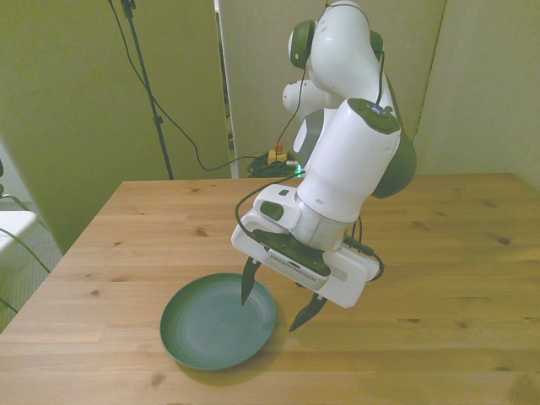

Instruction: Load the plate

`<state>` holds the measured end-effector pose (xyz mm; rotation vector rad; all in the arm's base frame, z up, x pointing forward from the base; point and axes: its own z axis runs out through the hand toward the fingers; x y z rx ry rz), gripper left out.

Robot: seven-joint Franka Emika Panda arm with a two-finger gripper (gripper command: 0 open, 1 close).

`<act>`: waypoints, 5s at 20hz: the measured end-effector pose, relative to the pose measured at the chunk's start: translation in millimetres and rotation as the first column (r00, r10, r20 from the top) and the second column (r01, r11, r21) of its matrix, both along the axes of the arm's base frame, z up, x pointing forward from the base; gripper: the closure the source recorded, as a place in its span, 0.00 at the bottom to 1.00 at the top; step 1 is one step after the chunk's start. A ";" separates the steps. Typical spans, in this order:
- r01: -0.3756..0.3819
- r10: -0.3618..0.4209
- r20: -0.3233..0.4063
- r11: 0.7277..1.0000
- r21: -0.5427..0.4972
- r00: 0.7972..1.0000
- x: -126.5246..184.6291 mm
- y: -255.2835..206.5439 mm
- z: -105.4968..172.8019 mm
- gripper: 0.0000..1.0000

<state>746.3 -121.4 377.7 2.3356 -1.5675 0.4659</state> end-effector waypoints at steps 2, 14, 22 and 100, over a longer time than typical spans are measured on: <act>-0.003 0.003 0.000 1.000 0.006 1.000 0.2 2.2 -1.8 0.00; 0.012 -0.012 -0.023 1.000 0.009 1.000 -4.1 -6.6 -15.6 1.00; 0.019 -0.018 -0.029 1.000 0.013 0.999 -4.7 -9.5 -19.8 1.00; -0.161 0.033 0.163 0.436 0.886 0.986 -106.3 -89.7 238.6 1.00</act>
